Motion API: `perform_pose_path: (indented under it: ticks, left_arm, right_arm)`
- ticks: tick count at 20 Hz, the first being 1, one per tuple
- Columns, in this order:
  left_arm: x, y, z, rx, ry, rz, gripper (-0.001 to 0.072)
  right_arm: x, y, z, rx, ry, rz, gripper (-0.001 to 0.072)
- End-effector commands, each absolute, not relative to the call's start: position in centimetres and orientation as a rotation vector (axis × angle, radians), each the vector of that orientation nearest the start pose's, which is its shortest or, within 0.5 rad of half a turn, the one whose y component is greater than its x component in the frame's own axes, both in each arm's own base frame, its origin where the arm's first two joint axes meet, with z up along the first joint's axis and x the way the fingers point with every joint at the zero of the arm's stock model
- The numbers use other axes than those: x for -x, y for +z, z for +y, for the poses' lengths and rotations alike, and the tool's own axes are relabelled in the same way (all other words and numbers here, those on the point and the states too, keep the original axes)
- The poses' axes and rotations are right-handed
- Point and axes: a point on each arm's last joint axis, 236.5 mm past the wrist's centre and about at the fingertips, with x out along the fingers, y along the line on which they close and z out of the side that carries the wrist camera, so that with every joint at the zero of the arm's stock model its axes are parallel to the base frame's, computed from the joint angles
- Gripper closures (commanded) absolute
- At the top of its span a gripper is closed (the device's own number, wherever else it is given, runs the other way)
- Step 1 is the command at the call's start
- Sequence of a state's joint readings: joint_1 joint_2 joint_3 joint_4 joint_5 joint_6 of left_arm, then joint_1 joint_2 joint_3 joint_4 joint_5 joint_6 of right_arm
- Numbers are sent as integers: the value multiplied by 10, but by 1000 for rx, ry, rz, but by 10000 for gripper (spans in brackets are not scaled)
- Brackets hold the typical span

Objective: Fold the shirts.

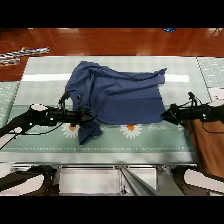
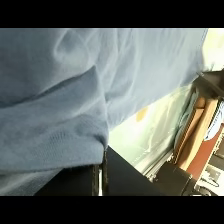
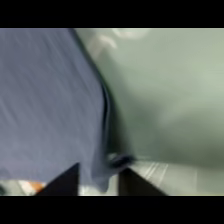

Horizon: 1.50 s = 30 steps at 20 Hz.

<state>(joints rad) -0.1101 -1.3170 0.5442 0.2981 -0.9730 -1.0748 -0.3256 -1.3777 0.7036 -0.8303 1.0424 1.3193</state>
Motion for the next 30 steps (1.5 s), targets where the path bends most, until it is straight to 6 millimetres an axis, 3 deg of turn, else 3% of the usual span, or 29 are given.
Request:
perform_pose_path:
  ticks: [1,3,5,8,10,12,14,17,20,22,24,26,30]
  left_arm:
    - [-283,-63,-214,959,-562,1371,687]
    - [-301,-41,-203,991,-591,1319,687]
    - [-329,1,-180,1011,-643,1212,688]
    - [-375,86,-124,1007,-639,979,688]
    - [-401,154,-82,982,-598,805,688]
    - [-414,233,-53,927,-596,632,688]
    - [-407,317,-41,835,-632,460,688]
    - [-373,424,-40,651,-643,242,688]
    - [-328,497,-31,493,-562,71,688]
    - [-300,526,-24,424,-477,-17,688]
    - [-277,545,-33,372,-437,-84,688]
    - [-262,543,-46,301,-397,-80,688]
    - [-235,511,-53,146,-236,32,688]
  right_arm:
    - [-348,-97,72,-810,205,1377,684]
    - [-367,-66,84,-745,297,1341,684]
    - [-390,-16,80,-677,356,1260,685]
    - [-426,90,55,-535,332,1042,685]
    - [-439,178,40,-435,306,858,685]
    - [-432,269,39,-361,311,681,685]
    - [-407,340,45,-297,330,550,685]
    - [-360,416,34,-201,246,368,685]
    - [-296,463,15,-127,108,228,685]
    - [-255,476,5,-98,33,183,685]
    - [-215,482,1,-80,-16,155,685]
    - [-184,482,0,-68,-51,146,685]
    - [-146,466,-1,-58,-84,190,685]
